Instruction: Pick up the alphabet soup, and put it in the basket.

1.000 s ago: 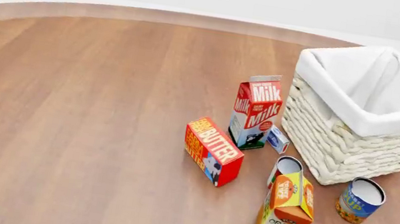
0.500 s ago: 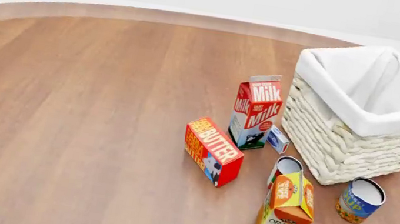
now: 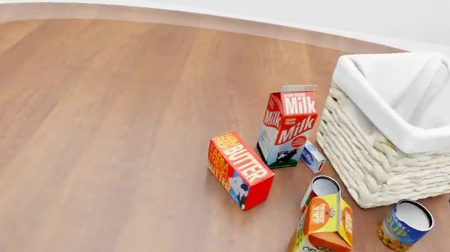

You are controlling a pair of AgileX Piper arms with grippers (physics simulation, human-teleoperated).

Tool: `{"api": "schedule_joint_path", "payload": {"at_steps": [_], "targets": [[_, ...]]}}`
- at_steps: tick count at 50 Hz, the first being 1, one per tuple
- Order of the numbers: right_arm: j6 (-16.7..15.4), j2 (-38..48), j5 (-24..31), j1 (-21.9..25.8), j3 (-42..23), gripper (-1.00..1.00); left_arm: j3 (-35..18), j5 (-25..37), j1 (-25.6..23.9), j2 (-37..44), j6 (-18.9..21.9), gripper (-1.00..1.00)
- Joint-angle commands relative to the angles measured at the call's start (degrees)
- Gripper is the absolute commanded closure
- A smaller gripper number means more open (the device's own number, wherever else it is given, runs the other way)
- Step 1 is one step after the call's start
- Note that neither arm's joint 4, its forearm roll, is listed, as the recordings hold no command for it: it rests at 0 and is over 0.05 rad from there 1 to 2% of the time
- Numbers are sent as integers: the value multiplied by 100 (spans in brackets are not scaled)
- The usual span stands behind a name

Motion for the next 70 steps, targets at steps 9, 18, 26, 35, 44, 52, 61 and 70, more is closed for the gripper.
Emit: {"api": "schedule_joint_path", "payload": {"at_steps": [9, 18, 26, 35, 44, 52, 61, 70], "targets": [[-4, 467, -543, -143, 450, -100, 0, 0, 0, 0, 0, -100], [57, 763, -876, -122, 629, -100, 0, 0, 0, 0, 0, -100], [63, 1015, -1134, -138, 724, -100, 0, 0, 0, 0, 0, -100], [75, 1319, -1453, -163, 832, -100, 0, 0, 0, 0, 0, -100], [96, 1692, -1852, -183, 929, -100, 0, 0, 0, 0, 0, -100], [96, 2110, -2310, -288, 1095, -100, 0, 0, 0, 0, 0, -100], [111, 2567, -2756, -312, 1158, -100, 0, 0, 0, 0, 0, -100], [131, 2927, -3108, -311, 1214, -100, 0, 0, 0, 0, 0, -100]]}}
